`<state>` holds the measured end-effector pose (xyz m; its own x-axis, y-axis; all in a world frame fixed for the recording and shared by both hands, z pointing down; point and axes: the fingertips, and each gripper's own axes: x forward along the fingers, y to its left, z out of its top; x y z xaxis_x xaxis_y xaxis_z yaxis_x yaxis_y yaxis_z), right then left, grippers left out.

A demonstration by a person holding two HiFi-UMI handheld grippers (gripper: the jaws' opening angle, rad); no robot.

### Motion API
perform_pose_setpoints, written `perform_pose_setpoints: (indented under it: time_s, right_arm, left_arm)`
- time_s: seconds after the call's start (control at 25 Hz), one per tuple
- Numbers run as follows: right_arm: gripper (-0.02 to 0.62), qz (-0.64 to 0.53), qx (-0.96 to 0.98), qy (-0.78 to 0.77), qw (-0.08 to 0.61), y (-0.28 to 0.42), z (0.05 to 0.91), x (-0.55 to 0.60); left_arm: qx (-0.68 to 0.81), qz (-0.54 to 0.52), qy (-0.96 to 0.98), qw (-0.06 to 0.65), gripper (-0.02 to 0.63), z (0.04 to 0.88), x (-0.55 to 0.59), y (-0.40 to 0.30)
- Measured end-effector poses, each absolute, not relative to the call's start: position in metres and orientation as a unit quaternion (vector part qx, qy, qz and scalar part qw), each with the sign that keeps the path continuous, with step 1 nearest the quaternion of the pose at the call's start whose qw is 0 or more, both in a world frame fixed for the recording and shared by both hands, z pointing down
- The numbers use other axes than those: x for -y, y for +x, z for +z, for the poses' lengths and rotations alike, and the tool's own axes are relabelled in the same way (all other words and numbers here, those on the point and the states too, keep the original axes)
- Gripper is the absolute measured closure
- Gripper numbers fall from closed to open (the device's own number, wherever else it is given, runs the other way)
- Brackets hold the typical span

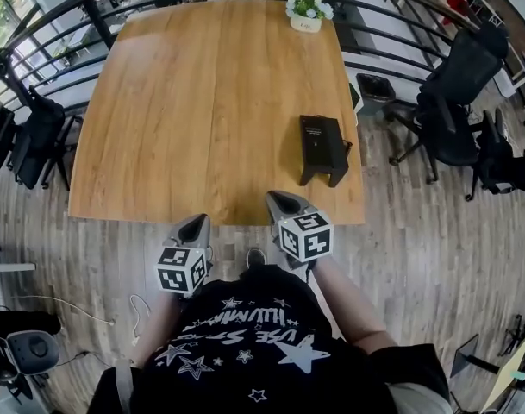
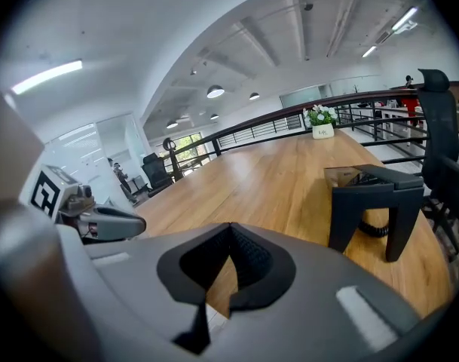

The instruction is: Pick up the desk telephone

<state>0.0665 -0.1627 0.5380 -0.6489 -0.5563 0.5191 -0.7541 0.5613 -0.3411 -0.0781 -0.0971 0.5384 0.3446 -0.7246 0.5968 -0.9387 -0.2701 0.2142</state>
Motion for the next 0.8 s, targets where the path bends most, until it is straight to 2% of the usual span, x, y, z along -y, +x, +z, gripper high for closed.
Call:
perform_pose_setpoints:
  time_s: [0.36,0.8]
  right_arm:
    - [0.592,0.279,0.867,0.384,0.153,0.098,0.520,0.204]
    - [0.592,0.308,0.825,0.460,0.113,0.163,0.522,0.210]
  left_arm:
    - [0.542,0.190,0.772,0.271,0.606,0.533,0.139,-0.050]
    - [0.503,0.208,0.798,0.259,0.606,0.530,0.165,-0.017]
